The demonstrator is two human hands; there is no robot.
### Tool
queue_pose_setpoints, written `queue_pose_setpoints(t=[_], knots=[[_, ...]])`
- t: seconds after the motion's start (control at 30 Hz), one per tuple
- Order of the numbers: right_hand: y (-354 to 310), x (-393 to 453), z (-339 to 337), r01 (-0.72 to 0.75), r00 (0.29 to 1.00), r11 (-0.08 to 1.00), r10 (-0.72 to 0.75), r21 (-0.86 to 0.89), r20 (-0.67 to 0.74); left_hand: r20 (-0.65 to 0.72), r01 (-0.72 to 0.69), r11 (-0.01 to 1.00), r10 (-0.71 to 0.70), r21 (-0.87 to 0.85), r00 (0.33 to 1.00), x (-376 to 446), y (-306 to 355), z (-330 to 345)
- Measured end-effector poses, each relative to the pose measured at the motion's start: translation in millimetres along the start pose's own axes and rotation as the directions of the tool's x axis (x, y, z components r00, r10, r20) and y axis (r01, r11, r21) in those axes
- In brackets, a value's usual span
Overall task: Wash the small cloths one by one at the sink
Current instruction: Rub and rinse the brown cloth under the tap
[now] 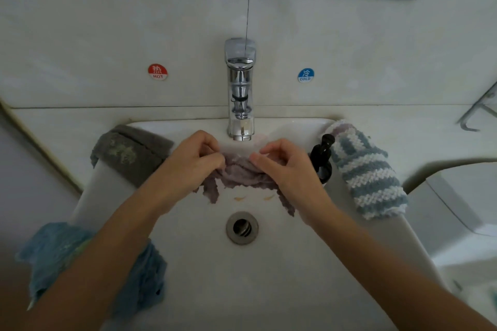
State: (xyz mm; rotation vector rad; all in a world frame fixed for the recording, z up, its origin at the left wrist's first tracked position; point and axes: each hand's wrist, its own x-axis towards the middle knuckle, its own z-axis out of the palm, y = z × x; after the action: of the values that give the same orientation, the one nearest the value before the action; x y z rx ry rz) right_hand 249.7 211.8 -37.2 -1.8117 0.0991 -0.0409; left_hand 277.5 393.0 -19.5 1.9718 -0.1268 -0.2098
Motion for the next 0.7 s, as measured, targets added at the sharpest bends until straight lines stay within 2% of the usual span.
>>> queue_pose_setpoints(t=[0.1,0.17,0.27,0.37,0.43,0.53,0.63,0.7], knots=[[-7,-1,-9,0.005,0.993,0.986,0.015,-0.169,0.12,0.147,0.037,0.995,-0.05,0.091,0.988,-5,1,-3],[-10,-2,-11,0.088,0.983,0.93,-0.022,-0.358,0.184,0.214,-0.004,0.985,-0.034,0.174,0.976,-6,1,-3],[-13,-5,-10,0.213,0.963,0.805,-0.077,-0.554,0.259,0.24,-0.052,0.957,-0.018,0.285,0.971,-7,0,-5],[-13,-6,-9,0.232,0.963,0.745,-0.086,-0.625,0.255,0.212,-0.09,0.935,0.016,0.344,0.977,-8,1,-5],[-15,-6,-11,0.177,0.973,0.811,-0.057,-0.558,0.226,0.181,-0.082,0.948,0.026,0.308,0.983,-7,1,-4],[-18,-5,-12,0.014,0.978,0.957,0.047,-0.289,0.203,0.156,-0.041,0.986,0.016,0.163,0.988,-7,2,1],[-17,-4,-13,-0.051,0.978,0.997,0.06,-0.05,0.2,0.173,-0.061,0.997,0.052,0.043,0.984,-10,2,7],[-16,-4,-14,-0.043,0.986,0.999,0.039,0.019,0.163,0.158,-0.085,0.996,0.085,-0.006,0.984,-11,2,8]])
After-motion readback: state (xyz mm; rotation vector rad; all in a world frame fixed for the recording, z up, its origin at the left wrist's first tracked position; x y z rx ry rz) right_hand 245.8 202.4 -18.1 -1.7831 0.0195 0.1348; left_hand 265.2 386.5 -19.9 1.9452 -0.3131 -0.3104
